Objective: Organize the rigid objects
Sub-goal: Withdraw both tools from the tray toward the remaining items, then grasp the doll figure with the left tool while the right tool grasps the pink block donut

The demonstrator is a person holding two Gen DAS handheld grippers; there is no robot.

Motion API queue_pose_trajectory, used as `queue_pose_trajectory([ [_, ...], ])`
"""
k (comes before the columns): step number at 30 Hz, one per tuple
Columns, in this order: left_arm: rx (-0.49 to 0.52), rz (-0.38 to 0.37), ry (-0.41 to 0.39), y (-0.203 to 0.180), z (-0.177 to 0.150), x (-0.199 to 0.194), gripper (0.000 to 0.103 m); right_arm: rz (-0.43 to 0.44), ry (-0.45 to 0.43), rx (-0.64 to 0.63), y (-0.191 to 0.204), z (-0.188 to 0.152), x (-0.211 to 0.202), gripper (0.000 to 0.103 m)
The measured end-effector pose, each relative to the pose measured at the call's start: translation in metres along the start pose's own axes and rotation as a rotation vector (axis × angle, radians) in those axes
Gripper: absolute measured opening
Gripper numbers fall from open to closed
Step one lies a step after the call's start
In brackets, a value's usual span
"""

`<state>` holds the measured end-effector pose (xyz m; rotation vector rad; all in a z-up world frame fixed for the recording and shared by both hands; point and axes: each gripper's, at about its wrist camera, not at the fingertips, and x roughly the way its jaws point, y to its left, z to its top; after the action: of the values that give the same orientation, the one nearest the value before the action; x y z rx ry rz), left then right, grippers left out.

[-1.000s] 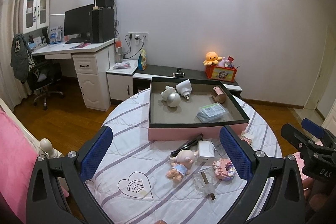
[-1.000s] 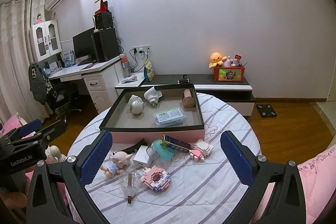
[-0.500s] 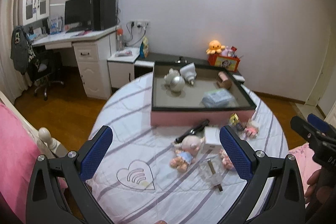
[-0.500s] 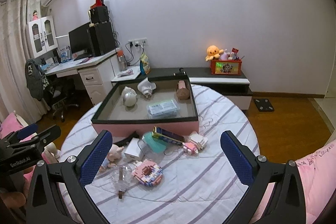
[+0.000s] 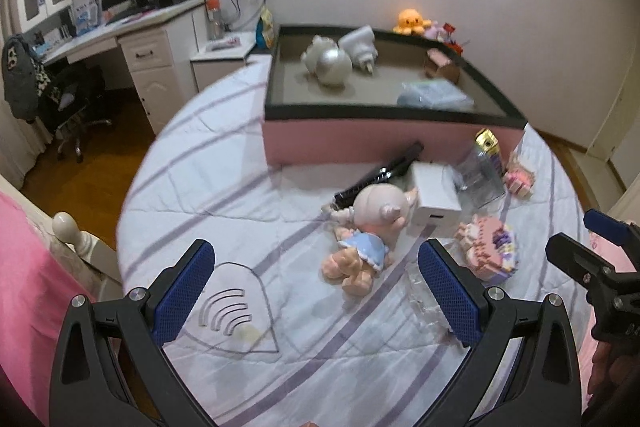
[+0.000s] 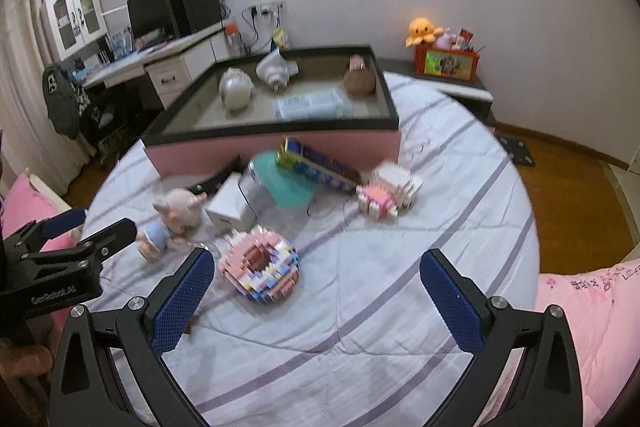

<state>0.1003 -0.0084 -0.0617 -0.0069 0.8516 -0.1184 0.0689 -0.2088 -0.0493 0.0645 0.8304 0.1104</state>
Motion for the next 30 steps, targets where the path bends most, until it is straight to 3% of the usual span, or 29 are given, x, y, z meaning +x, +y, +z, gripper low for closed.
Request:
queue_pose_trajectory([
  [11,0.0,-0.021,0.081,-0.001,0.003,0.045,0.102,0.044,0.097,-0.056,0.005,-0.007,0.035,0.103],
  [16,0.014,-0.038,0.082,-0.002,0.007,0.055,0.099,0.065,0.122,-0.07,0.011,-0.009,0.052,0.1],
  [19,0.028,-0.049,0.087,-0.005,0.01,0.059,0.092,0.069,0.121,-0.095,0.017,-0.009,0.057,0.097],
  [22,0.037,-0.068,0.079,-0.006,0.01,0.058,0.081,0.045,0.118,-0.13,0.023,-0.007,0.061,0.08],
  [24,0.036,-0.091,0.075,-0.005,0.011,0.057,0.065,0.042,0.116,-0.147,0.025,-0.007,0.062,0.076],
  [28,0.026,-0.129,0.074,-0.003,0.01,0.054,0.045,0.045,0.106,-0.151,0.025,-0.009,0.059,0.065],
  [30,0.019,-0.144,0.074,-0.002,0.009,0.052,0.045,0.05,0.103,-0.143,0.024,-0.009,0.056,0.056],
])
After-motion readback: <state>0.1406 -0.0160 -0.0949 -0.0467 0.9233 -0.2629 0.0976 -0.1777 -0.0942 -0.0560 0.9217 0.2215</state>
